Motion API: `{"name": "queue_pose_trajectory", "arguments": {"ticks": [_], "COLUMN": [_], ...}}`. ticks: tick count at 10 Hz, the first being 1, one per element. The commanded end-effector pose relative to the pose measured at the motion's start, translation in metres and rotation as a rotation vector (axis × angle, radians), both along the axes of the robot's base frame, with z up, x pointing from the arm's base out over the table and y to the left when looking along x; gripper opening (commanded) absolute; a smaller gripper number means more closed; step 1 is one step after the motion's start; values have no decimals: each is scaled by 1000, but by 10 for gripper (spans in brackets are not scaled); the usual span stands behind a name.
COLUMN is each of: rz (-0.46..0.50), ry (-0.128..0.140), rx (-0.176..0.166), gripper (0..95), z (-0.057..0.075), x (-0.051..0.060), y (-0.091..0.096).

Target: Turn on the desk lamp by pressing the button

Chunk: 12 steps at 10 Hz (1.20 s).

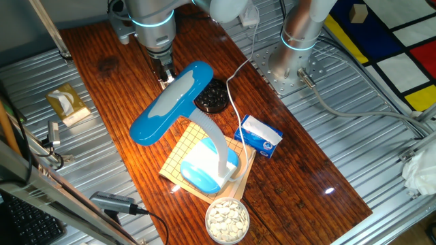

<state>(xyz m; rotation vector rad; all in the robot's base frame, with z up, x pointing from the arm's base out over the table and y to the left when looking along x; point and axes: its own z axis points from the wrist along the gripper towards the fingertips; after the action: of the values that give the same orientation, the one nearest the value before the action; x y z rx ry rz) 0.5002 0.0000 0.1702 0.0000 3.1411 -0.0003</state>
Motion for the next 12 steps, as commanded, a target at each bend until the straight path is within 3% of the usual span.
{"name": "queue_pose_trajectory", "arguments": {"ticks": [1,12], "rz": [252,254], "ry": [-15,-10], "rx": [45,36], "gripper": [0,0], "z": [0,0], "x": [0,0], "y": [0,0]}}
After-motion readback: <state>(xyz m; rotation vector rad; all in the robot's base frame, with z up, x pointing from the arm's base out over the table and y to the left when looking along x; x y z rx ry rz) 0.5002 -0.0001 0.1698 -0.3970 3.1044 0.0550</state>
